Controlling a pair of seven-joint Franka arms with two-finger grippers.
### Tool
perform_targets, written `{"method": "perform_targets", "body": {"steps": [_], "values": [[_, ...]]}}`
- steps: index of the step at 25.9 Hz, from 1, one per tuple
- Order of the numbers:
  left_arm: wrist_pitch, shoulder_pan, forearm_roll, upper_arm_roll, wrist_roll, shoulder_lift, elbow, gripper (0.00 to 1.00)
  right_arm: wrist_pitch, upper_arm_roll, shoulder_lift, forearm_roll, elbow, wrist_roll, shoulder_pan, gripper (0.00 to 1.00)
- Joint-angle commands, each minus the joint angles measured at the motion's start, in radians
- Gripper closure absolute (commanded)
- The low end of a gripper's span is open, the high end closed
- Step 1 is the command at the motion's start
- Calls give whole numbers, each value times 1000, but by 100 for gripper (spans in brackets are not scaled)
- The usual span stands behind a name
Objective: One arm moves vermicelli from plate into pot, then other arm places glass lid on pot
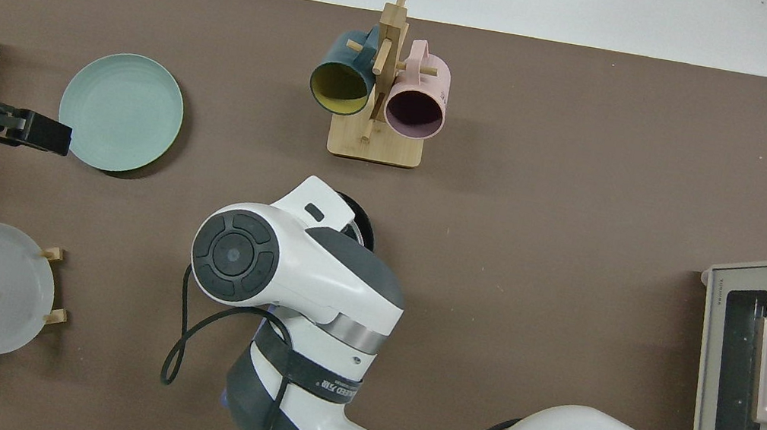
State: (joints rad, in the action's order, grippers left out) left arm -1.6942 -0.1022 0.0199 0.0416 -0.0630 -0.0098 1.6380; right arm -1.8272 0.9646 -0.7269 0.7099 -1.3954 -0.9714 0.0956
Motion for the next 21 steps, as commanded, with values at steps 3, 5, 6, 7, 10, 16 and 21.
{"method": "perform_targets", "body": {"steps": [3,5,6,7,10,16,21], "values": [[-1,-30,-15,18,-4,-10,11,0,-15,20,7,66,-42,17,-31,100],[2,-30,-15,18,-6,-10,13,0,-14,20,15,66,-40,17,-33,100],[2,-28,-15,18,-6,-10,13,0,-12,20,18,66,-39,17,-34,100],[2,-25,-15,18,-6,-10,11,0,-11,20,23,66,-37,17,-36,100],[4,-24,-17,20,-11,-10,13,0,-11,22,34,68,-31,25,-51,100],[4,-24,-17,24,-21,-10,13,0,-11,22,32,83,-31,30,-53,100],[5,-24,-17,21,-21,-10,13,0,-30,20,26,82,-30,51,-54,100]]}}
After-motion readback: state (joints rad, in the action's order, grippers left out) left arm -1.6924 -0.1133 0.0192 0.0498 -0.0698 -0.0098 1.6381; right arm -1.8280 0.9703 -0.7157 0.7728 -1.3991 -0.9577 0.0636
